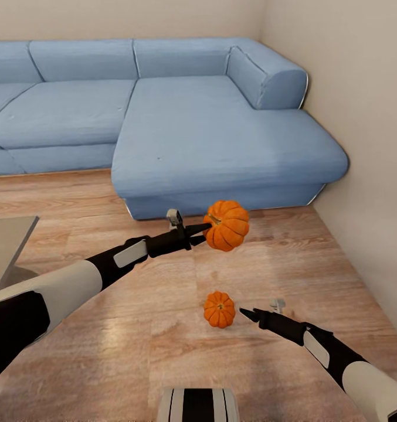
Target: Place each of the two pumpkins and all three candles from the living room inside a cabinet in the living room (use any cabinet), then make sure every cabinet is closed, and position the cauldron so it is next to a table in the living room.
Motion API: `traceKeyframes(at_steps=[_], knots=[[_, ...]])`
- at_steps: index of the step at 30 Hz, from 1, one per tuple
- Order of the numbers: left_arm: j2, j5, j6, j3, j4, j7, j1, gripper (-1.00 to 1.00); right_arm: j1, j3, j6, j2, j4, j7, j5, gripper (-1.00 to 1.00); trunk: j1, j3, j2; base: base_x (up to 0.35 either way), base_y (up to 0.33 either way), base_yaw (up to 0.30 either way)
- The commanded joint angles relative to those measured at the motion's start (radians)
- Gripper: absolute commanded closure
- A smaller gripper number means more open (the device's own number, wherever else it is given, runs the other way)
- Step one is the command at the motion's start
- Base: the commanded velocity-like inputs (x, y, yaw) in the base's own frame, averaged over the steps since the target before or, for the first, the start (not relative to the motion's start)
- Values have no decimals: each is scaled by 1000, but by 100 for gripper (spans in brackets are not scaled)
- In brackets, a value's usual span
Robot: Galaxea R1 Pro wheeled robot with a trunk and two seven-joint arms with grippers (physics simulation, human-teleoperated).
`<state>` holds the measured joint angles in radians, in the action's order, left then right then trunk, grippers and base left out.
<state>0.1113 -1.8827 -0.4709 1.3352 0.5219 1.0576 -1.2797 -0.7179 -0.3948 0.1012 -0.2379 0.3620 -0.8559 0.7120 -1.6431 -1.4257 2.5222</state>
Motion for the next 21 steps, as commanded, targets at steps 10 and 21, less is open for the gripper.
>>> traceKeyframes(at_steps=[10,21], knots=[[-2,0,0,-1,0,-1,0,100,0,1,-2,0,0,-4,0,-100,-4,-39,2,0,0,0],[-2,0,0,0,0,-1,0,100,0,1,-2,-1,0,-5,1,-100,-9,-81,5,0,0,0]])
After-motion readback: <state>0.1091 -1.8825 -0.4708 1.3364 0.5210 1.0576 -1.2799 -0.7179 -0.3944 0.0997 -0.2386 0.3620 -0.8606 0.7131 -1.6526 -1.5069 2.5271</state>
